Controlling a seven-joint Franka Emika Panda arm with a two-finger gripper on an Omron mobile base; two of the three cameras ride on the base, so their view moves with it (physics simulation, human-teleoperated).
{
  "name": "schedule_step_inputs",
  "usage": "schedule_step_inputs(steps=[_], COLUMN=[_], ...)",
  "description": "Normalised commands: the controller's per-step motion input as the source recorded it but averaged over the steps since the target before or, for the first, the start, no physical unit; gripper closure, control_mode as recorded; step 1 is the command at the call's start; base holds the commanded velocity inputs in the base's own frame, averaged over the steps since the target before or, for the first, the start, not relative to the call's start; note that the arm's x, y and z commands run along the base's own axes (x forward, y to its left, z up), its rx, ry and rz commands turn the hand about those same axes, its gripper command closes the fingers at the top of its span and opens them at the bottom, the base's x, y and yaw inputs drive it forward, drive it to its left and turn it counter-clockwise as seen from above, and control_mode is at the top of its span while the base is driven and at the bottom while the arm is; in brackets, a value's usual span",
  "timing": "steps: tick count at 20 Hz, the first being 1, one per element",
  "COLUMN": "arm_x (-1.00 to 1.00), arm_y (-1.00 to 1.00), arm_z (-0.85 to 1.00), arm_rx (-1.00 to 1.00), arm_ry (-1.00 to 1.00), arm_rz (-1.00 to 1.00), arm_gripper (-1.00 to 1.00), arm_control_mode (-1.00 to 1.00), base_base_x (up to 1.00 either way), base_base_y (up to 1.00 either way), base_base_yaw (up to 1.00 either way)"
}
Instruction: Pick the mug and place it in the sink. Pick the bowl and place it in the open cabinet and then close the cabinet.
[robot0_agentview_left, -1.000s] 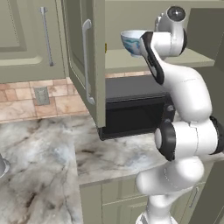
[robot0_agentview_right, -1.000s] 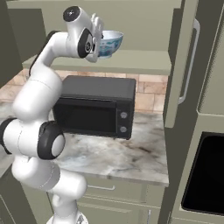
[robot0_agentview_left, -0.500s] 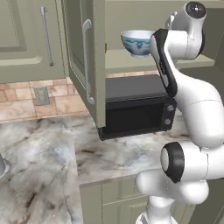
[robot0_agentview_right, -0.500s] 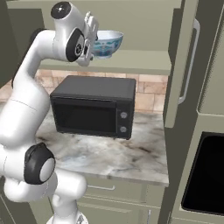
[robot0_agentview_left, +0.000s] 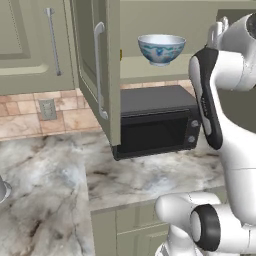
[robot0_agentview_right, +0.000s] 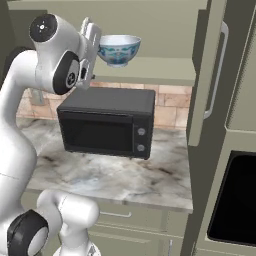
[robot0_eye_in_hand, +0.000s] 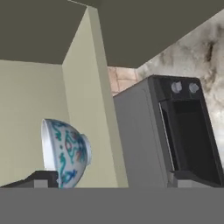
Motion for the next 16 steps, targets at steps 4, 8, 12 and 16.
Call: schedule_step_inputs(steps=[4, 8, 12, 16], arm_x=[-0.8, -0.7, -0.7, -0.51], arm_y=[0.0, 0.0, 0.0, 0.04], arm_z=[0.06, 0.04, 0.01, 0.14], arm_rx=[0.0, 0.0, 0.0, 0.0], arm_ry=[-0.13, -0.05, -0.02, 0.0], arm_rz=[0.0, 0.0, 0.0, 0.0], arm_gripper=[-1.0, -1.0, -1.0, -1.0], arm_control_mode=[-1.0, -1.0, -1.0, -1.0], base_base_x=[0.0, 0.0, 0.0, 0.0], base_base_y=[0.0, 0.0, 0.0, 0.0], base_base_yaw=[0.0, 0.0, 0.0, 0.0])
